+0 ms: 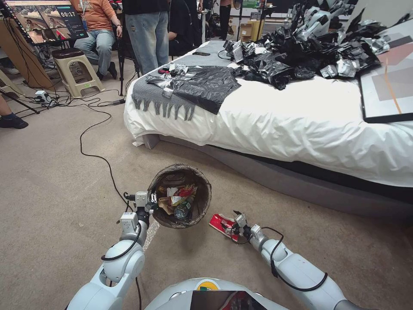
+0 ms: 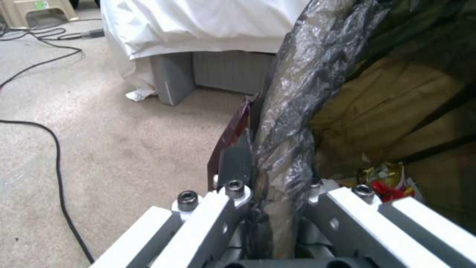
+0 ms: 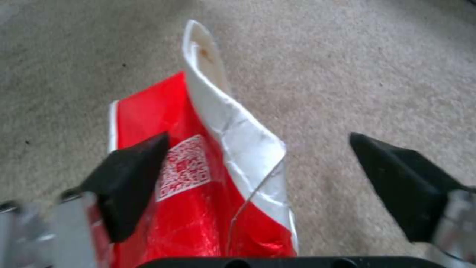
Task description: Pick up the trash bin, then pick up the garbage from the floor and place it into the trash bin.
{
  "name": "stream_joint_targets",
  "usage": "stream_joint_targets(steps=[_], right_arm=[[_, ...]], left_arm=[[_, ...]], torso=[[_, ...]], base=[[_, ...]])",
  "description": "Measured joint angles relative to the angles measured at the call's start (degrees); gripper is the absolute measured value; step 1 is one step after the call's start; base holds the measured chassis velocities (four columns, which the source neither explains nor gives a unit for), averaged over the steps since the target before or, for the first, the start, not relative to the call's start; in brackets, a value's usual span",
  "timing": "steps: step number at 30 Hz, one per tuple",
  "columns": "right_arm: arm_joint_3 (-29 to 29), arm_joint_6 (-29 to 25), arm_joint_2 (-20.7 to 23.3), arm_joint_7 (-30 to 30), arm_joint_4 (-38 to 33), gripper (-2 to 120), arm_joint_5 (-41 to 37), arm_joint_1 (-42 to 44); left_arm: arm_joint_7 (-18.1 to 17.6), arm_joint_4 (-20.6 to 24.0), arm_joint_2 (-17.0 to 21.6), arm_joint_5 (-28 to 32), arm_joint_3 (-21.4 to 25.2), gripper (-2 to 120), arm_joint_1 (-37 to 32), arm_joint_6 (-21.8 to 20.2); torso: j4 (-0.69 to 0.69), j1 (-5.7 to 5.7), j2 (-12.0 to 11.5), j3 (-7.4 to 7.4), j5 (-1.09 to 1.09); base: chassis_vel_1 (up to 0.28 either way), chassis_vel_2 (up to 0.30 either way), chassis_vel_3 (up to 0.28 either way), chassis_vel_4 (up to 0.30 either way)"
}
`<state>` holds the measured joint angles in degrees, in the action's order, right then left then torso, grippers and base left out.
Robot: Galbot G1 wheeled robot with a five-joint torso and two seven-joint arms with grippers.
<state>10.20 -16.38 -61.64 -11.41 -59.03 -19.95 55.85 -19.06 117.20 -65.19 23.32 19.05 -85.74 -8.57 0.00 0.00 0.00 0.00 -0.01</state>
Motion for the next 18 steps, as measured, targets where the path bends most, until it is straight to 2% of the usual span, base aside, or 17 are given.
stream_joint_targets(steps=[1,5,6,9,10,11,13,16,17,18], right_arm=[[0.0,0.0,0.0,0.0,0.0,86,0.0,0.0],[0.11,-0.3,-0.37,-0.09,0.08,68,0.26,-0.18],[0.11,-0.3,-0.37,-0.09,0.08,68,0.26,-0.18],[0.11,-0.3,-0.27,-0.07,-0.58,53,0.22,-0.2],[0.11,-0.3,-0.27,-0.07,-0.58,53,0.22,-0.2],[0.11,-0.29,-0.18,-0.01,-0.97,46,0.16,-0.18],[0.11,-0.28,-0.17,0.05,-1.16,43,0.14,-0.11],[0.04,-0.22,-0.13,0.4,-1.94,28,0.01,0.2],[0.04,-0.22,-0.13,0.4,-1.94,28,0.01,0.2],[0.04,-0.19,-0.06,0.51,-2.17,24,-0.01,0.27]], left_arm=[[0.0,0.0,0.0,0.0,0.0,3,0.0,0.0],[-0.01,-0.16,0.09,0.07,-0.15,3,0.15,0.03],[-0.01,-0.16,0.09,0.07,-0.15,3,0.15,0.03],[-0.03,-0.19,0.07,0.09,-0.33,3,0.34,0.03],[-0.03,-0.19,0.07,0.09,-0.33,3,0.34,0.03],[-0.06,-0.19,0.09,0.1,-0.44,3,0.38,0.03],[-0.07,-0.19,0.13,0.1,-0.49,3,0.4,0.03],[-0.16,-0.15,0.33,0.2,-0.5,3,0.41,0.03],[-0.16,-0.15,0.33,0.2,-0.5,3,0.41,0.03],[-0.17,-0.08,0.38,0.24,-0.49,3,0.41,0.02]], torso=[[0.0,0.0,0.0,0.0,0.0],[0.0,0.0,0.0,0.0,0.0],[0.0,0.0,0.0,0.0,0.0],[0.01,0.0,0.0,0.0,0.01],[0.01,0.0,0.0,0.0,0.01],[0.01,0.0,0.0,0.0,0.0],[0.01,0.0,0.0,0.0,0.0],[0.0,0.0,0.0,0.0,0.0],[0.0,0.0,0.0,0.0,0.0],[0.01,0.0,0.0,0.0,0.01]], base=[[0.0,0.0,0.0,0.0],[0.0,0.0,0.0,0.0],[0.0,0.0,0.0,0.0],[0.0,0.0,0.0,0.0],[0.0,0.0,0.0,0.0],[0.0,0.0,0.0,0.0],[0.0,0.0,0.0,0.0],[0.0,0.0,0.0,0.0],[0.0,0.0,0.0,0.0],[0.0,0.0,0.0,0.0]])
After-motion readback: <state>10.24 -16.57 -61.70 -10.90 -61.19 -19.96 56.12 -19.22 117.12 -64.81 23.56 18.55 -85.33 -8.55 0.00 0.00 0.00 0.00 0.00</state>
